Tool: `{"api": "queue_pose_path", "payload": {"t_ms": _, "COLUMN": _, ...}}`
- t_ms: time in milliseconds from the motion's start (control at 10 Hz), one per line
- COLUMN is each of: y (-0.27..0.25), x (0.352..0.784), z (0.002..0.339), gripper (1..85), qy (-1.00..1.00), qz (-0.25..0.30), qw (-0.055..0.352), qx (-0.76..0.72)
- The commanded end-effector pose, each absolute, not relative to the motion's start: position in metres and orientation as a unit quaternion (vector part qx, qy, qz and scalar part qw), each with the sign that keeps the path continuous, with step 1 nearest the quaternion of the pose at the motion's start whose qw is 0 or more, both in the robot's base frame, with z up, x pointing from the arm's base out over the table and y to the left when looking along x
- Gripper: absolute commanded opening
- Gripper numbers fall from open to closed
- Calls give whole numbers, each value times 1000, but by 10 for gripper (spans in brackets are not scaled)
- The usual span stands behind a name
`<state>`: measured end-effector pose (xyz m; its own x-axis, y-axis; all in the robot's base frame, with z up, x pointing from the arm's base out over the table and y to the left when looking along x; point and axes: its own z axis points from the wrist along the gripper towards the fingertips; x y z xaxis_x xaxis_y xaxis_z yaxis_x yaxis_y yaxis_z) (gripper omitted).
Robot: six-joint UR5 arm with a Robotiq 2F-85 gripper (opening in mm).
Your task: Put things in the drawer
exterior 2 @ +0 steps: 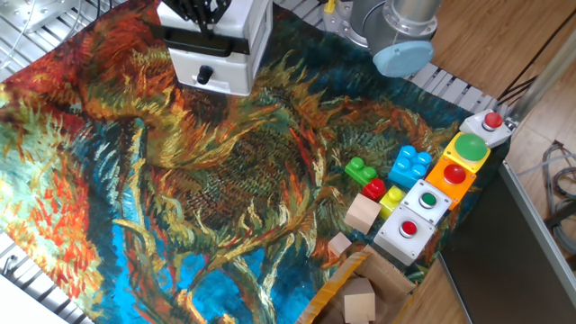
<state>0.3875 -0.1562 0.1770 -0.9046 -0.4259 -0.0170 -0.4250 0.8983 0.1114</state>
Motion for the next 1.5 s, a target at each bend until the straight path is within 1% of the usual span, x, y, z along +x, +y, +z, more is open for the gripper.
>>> {"api": "queue_pose_path", "payload": {"t_ms": 0, "y": -146, "x": 403, "z": 191, "gripper": 13, "qy": -975, "qz": -56, "qw": 6, "qx": 217}}
{"api": "queue_pose_path", "payload": {"t_ms": 400, "y": -112, "x": 454, "z": 215, "gripper": 13, "qy": -978, "qz": -39, "qw": -2, "qx": 206}}
{"api": "queue_pose_path", "payload": {"t_ms": 700, "y": -119, "x": 470, "z": 224, "gripper": 13, "qy": -973, "qz": -12, "qw": -31, "qx": 230}}
{"api": "queue_pose_path", "payload": {"t_ms": 1000, "y": -125, "x": 501, "z": 228, "gripper": 13, "qy": -960, "qz": 19, "qw": -86, "qx": 267}}
{"api": "queue_pose_path", "payload": {"t_ms": 1100, "y": -125, "x": 507, "z": 229, "gripper": 13, "qy": -955, "qz": 21, "qw": -97, "qx": 278}}
{"api": "queue_pose_path", "payload": {"t_ms": 1200, "y": -107, "x": 528, "z": 220, "gripper": 13, "qy": -956, "qz": 8, "qw": -103, "qx": 274}}
{"api": "queue_pose_path", "payload": {"t_ms": 1300, "y": -74, "x": 558, "z": 206, "gripper": 13, "qy": -958, "qz": -17, "qw": -109, "qx": 265}}
{"api": "queue_pose_path", "payload": {"t_ms": 1400, "y": -54, "x": 583, "z": 196, "gripper": 13, "qy": -959, "qz": -23, "qw": -113, "qx": 260}}
